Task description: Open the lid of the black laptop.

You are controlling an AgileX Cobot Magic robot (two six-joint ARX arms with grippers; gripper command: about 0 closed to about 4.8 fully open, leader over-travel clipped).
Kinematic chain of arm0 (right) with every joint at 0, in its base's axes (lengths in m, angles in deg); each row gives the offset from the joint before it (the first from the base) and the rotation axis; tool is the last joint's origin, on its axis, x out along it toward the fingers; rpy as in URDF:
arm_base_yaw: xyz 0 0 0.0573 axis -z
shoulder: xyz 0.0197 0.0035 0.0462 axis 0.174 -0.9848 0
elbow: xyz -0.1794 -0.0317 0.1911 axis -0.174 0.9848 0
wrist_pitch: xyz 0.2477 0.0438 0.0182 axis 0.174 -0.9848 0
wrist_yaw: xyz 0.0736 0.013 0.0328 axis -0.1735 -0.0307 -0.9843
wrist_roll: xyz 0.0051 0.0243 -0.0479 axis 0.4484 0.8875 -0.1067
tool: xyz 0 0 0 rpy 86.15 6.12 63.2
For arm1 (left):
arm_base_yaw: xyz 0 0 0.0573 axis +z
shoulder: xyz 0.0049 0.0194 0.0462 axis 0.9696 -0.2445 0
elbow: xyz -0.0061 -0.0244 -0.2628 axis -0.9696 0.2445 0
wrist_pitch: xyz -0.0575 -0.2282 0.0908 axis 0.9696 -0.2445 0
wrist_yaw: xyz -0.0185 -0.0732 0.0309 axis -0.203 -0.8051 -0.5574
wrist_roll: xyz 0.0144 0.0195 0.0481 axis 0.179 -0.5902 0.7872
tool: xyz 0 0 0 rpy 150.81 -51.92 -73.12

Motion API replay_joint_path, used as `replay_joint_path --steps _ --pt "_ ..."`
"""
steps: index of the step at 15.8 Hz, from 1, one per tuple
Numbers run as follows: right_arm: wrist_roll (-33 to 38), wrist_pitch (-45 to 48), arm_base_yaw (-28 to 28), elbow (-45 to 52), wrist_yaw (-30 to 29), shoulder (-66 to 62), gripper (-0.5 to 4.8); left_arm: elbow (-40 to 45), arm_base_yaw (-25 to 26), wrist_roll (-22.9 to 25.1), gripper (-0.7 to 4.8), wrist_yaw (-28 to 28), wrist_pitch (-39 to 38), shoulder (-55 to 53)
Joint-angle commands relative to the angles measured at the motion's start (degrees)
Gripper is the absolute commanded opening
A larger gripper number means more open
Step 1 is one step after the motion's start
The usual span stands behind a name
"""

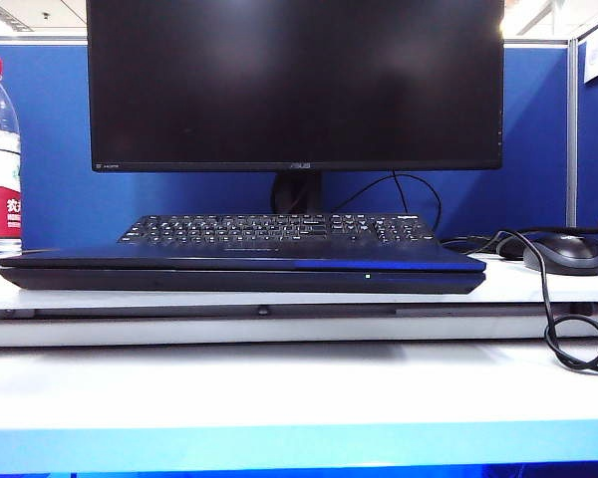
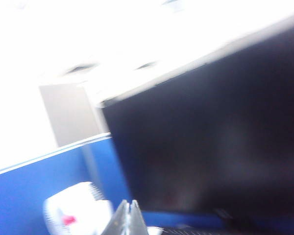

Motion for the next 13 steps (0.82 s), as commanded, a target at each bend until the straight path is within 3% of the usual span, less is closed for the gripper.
replay_joint_path --steps 1,3,6,7,8,10,12,13 --pt "-0.4 -6.1 -0.3 -14.8 -11.6 -14.6 -0.01 -14.7 0.0 4.1 -0.01 -11.7 -4.7 -17.8" --pt "-3.9 -19.6 -4.7 -25.0 -20.2 -27.8 -0.01 -24.3 0.0 3.7 0.00 -23.3 -15.9 -33.1" --pt "-12.9 -36.3 -9.7 -27.0 -19.8 -36.2 -0.01 -26.3 0.0 5.7 0.06 -35.8 -30.4 -47.1" --pt "-16.2 -41.6 -11.9 -26.9 -19.3 -37.9 -0.01 -26.3 0.0 8.6 0.32 -39.3 -36.3 -50.8" --pt "-20.0 -47.1 -14.3 -26.9 -15.1 -38.8 -0.01 -26.3 -1.0 15.3 0.32 -39.7 -44.1 -52.9" --pt "-25.3 -54.6 -17.5 -26.9 -6.1 -39.2 -0.01 -26.3 -3.2 25.2 0.30 -31.4 -55.8 -54.3" --pt "-26.7 -60.1 -20.6 -26.8 -2.9 -39.3 -0.01 -26.3 -4.7 35.2 0.30 -22.6 -67.9 -54.6" --pt "-27.5 -62.0 -21.0 -26.8 -2.1 -39.3 -0.01 -26.3 -6.1 37.6 0.30 -20.4 -71.6 -54.6"
